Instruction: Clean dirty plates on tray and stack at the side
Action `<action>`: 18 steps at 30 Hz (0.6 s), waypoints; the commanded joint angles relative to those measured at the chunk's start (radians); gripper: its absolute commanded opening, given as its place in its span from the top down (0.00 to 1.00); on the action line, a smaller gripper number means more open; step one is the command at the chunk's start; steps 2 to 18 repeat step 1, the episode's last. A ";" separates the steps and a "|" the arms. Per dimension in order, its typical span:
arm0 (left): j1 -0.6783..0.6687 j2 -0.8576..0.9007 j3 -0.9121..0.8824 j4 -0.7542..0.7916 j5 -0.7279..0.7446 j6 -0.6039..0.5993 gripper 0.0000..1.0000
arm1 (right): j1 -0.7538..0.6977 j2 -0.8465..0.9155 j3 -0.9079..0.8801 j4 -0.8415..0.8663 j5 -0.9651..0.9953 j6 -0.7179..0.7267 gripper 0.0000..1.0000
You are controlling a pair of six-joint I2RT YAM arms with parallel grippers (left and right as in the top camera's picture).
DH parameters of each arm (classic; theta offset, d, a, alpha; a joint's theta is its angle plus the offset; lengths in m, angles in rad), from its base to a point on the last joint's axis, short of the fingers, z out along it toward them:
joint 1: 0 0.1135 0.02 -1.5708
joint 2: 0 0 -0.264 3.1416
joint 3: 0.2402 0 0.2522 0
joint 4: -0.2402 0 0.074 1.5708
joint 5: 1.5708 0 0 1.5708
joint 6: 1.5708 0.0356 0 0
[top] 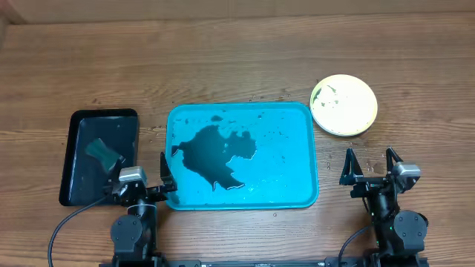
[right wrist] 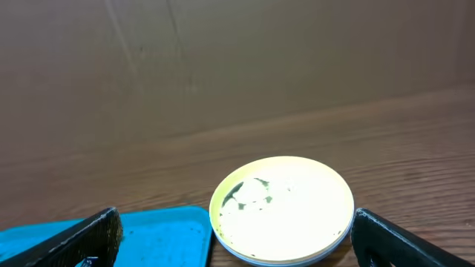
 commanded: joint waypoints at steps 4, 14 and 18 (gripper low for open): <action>-0.006 -0.012 -0.003 0.001 -0.010 -0.014 0.00 | -0.002 -0.010 -0.010 0.006 0.006 -0.007 0.00; -0.006 -0.012 -0.003 0.001 -0.010 -0.014 0.00 | -0.002 -0.010 -0.010 0.006 0.006 -0.007 0.00; -0.006 -0.012 -0.003 0.001 -0.010 -0.014 0.00 | -0.002 -0.010 -0.010 0.006 0.006 -0.007 0.00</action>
